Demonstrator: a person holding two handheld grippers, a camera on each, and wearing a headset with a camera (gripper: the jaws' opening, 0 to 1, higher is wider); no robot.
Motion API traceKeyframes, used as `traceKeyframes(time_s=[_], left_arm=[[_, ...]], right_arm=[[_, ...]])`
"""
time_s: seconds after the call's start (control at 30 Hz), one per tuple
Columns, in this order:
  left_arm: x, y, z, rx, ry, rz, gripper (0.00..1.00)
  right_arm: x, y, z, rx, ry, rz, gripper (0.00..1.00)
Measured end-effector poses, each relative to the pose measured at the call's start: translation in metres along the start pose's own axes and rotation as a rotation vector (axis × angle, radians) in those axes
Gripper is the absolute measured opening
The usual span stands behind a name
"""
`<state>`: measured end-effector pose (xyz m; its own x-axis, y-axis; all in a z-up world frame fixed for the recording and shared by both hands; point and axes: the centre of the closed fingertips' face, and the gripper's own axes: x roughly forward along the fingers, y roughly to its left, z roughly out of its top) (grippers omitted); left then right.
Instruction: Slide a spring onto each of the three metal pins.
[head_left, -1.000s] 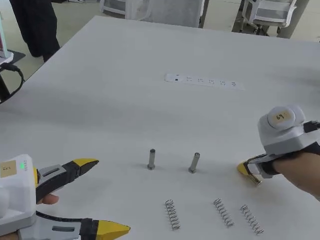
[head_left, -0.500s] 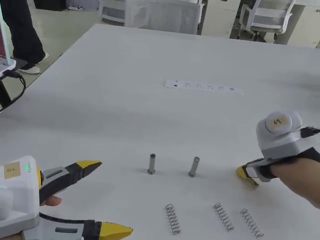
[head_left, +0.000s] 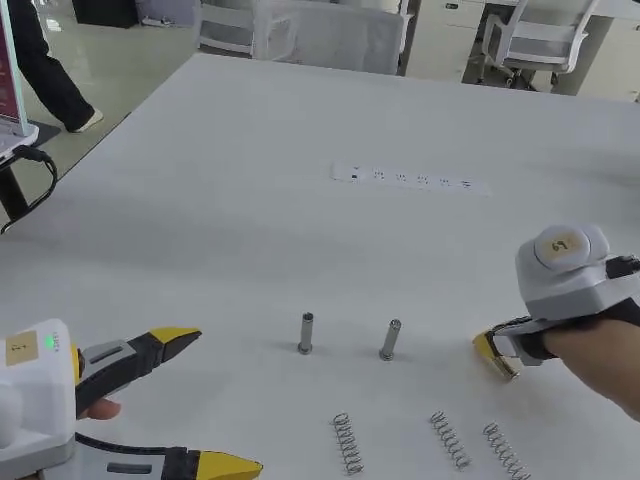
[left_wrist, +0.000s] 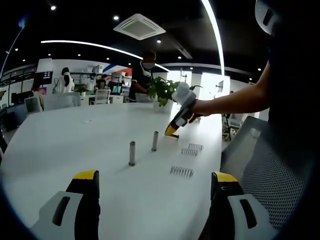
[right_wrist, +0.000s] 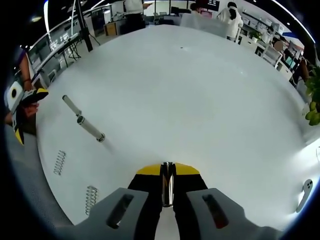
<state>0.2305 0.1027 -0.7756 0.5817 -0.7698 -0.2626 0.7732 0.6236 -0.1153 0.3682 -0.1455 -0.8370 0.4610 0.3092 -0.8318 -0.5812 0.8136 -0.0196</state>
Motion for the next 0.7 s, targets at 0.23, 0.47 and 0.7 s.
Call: traceKeyframes(time_s=[0.23,0.47,0.7], left_arm=[[0.003,-0.001,0.002,0.006,-0.004,-0.005,0.9],[0.002,0.0,0.003,0.01,-0.008,-0.006,0.89],[0.002,-0.001,0.003,0.012,-0.01,-0.008,0.89]], right_arm=[[-0.005,0.0,0.003,-0.005,-0.015,-0.006,0.03],[-0.01,0.001,0.006,-0.006,-0.027,-0.009,0.03],[-0.013,0.002,0.01,-0.007,-0.042,-0.01,0.03]])
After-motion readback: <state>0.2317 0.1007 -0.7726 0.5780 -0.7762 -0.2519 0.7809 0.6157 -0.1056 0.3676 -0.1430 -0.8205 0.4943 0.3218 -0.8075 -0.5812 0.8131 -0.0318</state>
